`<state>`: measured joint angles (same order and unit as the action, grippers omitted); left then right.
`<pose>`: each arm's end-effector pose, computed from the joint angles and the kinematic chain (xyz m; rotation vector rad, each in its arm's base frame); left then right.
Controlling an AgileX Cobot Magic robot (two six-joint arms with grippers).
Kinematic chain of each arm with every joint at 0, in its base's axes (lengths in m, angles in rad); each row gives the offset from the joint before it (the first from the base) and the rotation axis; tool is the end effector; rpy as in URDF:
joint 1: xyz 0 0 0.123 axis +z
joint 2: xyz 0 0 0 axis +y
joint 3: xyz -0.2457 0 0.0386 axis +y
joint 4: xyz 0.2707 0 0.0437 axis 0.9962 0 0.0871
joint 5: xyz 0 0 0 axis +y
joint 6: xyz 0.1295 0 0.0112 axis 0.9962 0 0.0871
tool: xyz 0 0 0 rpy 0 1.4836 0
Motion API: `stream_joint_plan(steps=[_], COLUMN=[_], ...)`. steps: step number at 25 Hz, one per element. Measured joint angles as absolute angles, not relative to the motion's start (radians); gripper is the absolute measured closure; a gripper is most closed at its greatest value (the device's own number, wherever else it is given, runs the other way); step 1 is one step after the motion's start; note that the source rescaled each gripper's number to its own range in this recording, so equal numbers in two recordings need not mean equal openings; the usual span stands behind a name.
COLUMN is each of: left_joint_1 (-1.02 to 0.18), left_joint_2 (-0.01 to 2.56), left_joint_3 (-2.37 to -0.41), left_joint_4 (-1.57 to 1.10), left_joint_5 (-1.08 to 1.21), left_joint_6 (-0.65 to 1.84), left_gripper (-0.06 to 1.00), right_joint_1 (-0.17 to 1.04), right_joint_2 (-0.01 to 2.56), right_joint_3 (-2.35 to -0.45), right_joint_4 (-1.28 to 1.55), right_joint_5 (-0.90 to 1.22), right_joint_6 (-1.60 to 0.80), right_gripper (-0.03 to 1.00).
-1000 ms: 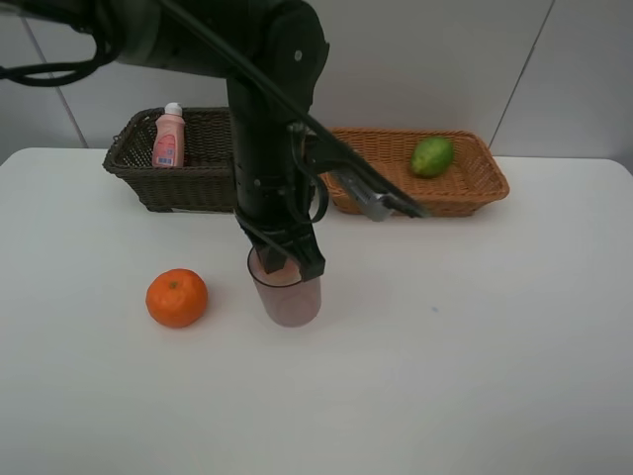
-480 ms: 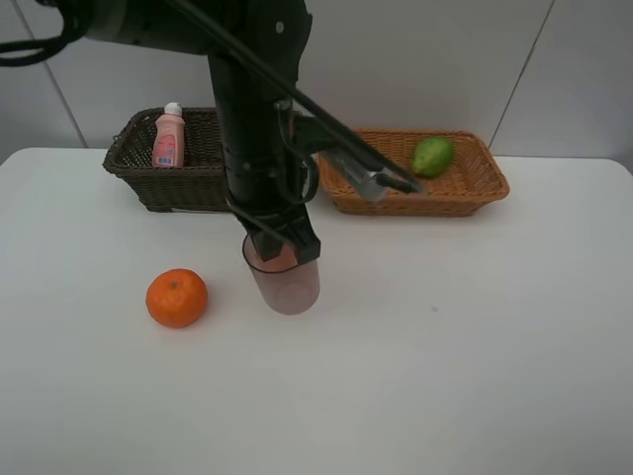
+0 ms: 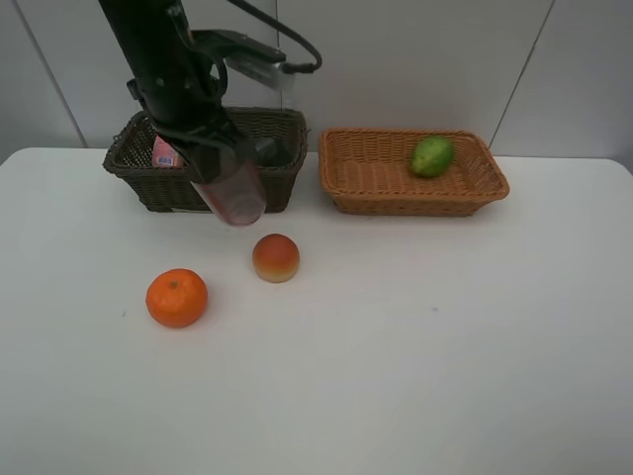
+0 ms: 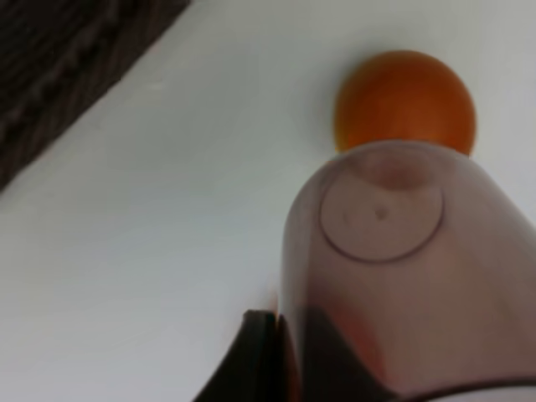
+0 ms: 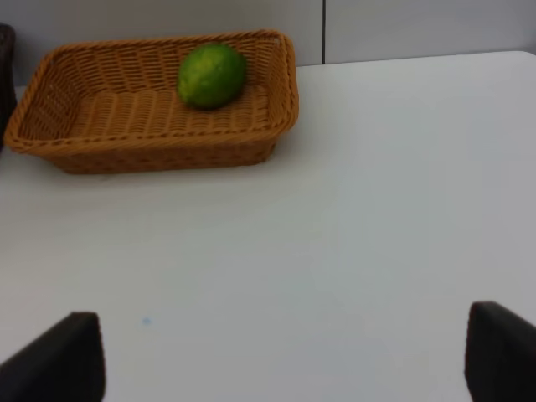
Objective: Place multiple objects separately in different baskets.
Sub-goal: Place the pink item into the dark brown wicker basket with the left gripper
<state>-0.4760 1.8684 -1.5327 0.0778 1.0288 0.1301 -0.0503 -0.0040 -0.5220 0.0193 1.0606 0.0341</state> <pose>0.3742 -0.1832 0.1745 0.8885 2.6975 0.0293 0.0834 -0.0020 0.2780 0.0840 2.0163 0.0127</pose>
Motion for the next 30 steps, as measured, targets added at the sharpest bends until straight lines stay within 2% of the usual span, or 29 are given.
stream_joint_plan(steps=[10, 22, 30], left_joint_1=[-0.35, -0.212, -0.201], left_joint_2=[1.868, 1.888, 2.005], left_joint_3=[-1.708, -1.724, -1.724], left_joint_4=[0.07, 0.07, 0.07], left_joint_5=[0.992, 0.793, 0.713], left_joint_6=[0.145, 0.144, 0.124], left_gripper=[0.94, 0.94, 0.94], right_joint_1=[-0.05, -0.05, -0.05], right_joint_2=[-0.004, -0.004, -0.004], right_joint_3=[-0.522, -0.522, -0.522], right_joint_4=[0.019, 0.019, 0.019], right_joint_5=[1.061, 1.061, 1.061], right_joint_6=[0.034, 0.034, 0.034], right_gripper=[-0.03, -0.03, -0.03])
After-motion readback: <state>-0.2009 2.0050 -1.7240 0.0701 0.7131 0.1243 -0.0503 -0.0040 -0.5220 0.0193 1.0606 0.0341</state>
